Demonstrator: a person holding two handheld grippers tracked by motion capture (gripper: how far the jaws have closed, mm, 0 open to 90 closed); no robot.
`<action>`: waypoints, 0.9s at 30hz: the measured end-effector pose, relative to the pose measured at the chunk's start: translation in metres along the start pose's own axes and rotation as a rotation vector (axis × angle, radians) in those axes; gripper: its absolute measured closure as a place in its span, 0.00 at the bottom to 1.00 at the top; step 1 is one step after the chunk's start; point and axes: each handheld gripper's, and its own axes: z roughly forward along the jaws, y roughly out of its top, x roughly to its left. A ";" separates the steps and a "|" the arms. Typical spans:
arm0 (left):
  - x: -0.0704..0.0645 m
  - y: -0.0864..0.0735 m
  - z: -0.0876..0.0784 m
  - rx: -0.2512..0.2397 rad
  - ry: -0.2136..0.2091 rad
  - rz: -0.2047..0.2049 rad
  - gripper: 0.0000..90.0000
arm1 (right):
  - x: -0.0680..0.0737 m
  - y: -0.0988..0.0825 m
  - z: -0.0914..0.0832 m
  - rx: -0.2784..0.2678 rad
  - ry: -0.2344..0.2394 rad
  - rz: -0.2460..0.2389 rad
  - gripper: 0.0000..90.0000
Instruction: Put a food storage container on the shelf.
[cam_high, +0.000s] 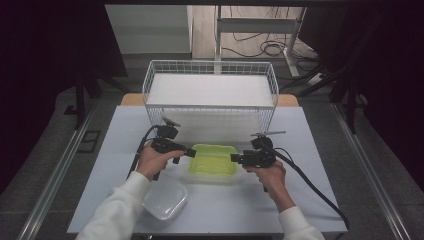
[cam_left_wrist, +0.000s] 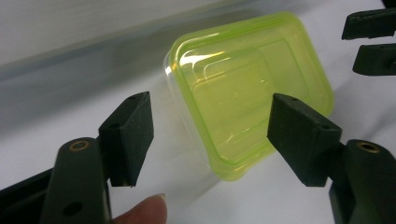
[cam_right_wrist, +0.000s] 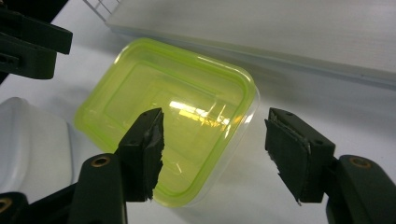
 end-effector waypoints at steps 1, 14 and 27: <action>0.000 0.000 0.000 0.000 0.000 0.000 0.37 | 0.000 0.000 0.000 0.000 0.000 0.000 0.42; 0.014 0.000 0.025 0.035 -0.030 -0.090 0.50 | -0.012 -0.002 0.019 0.032 0.000 0.038 0.47; 0.026 -0.003 0.037 0.072 -0.117 -0.147 0.68 | -0.017 -0.009 0.029 0.051 0.036 0.094 0.54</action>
